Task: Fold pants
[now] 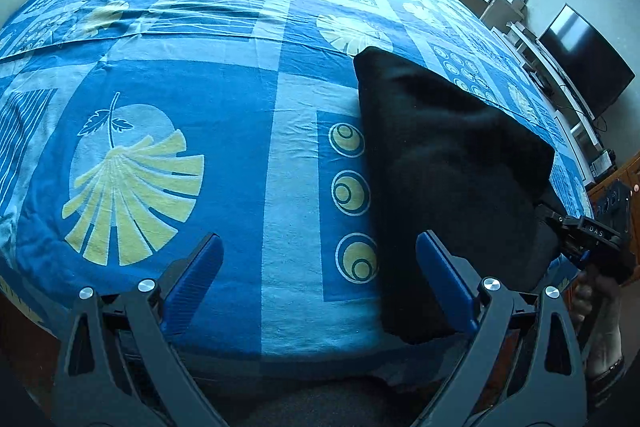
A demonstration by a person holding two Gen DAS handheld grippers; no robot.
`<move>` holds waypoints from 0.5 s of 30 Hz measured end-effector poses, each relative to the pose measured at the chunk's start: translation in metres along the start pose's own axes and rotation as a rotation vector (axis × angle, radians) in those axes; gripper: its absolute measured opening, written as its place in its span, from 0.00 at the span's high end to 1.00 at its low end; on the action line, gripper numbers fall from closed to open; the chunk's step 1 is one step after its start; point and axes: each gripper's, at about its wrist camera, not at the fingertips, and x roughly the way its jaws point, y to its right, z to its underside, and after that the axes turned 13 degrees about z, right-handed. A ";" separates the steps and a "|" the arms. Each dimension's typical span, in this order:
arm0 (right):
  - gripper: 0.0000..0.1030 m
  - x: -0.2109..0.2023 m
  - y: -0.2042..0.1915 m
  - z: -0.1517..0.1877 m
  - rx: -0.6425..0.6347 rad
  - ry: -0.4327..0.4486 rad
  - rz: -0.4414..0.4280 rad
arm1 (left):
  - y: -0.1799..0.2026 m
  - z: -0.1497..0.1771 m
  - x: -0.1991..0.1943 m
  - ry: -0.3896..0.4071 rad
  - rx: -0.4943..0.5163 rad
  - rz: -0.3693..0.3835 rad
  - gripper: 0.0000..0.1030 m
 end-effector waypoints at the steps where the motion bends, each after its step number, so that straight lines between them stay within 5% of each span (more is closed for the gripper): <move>1: 0.88 -0.001 0.000 0.000 -0.004 0.000 -0.001 | 0.000 0.000 0.002 -0.003 -0.002 0.000 0.06; 9: 0.84 -0.013 0.012 0.004 0.056 0.003 -0.054 | -0.010 0.003 0.006 -0.021 -0.046 0.031 0.06; 13: 0.74 -0.031 0.027 0.005 0.090 0.010 -0.054 | -0.019 0.003 -0.004 -0.009 -0.064 0.081 0.06; 15: 0.60 -0.045 0.030 0.005 0.098 0.027 -0.041 | -0.026 0.002 -0.011 0.010 -0.089 0.128 0.06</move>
